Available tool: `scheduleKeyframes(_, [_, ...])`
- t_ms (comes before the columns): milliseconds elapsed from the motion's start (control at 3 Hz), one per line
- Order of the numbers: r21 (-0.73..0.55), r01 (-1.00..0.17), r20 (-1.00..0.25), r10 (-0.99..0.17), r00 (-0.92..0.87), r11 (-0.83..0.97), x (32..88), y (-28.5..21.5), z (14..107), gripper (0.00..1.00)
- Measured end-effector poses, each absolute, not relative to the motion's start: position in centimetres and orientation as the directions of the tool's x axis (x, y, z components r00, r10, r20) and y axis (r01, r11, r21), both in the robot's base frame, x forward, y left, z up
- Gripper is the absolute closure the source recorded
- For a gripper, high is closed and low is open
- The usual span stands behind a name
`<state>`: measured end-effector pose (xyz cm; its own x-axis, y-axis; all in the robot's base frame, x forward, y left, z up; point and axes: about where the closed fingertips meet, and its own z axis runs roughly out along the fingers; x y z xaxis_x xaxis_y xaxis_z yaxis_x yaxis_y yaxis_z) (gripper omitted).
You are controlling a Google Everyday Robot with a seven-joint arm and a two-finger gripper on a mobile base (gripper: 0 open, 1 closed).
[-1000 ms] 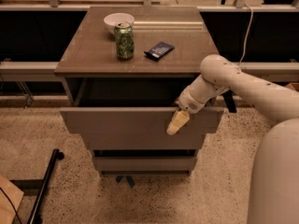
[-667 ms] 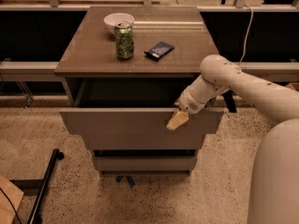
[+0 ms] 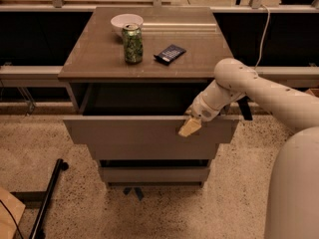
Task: Open top drawer
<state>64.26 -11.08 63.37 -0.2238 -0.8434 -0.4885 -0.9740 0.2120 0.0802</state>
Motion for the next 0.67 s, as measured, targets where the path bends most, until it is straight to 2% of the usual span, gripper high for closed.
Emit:
scheduleKeyframes(333, [0.080, -0.974, -0.488, -0.843, -0.224, 0.212, 64.26, -11.07, 63.37, 0.00])
scheduleKeyframes(667, [0.080, -0.974, -0.488, -0.843, -0.224, 0.212, 64.26, -11.07, 63.37, 0.00])
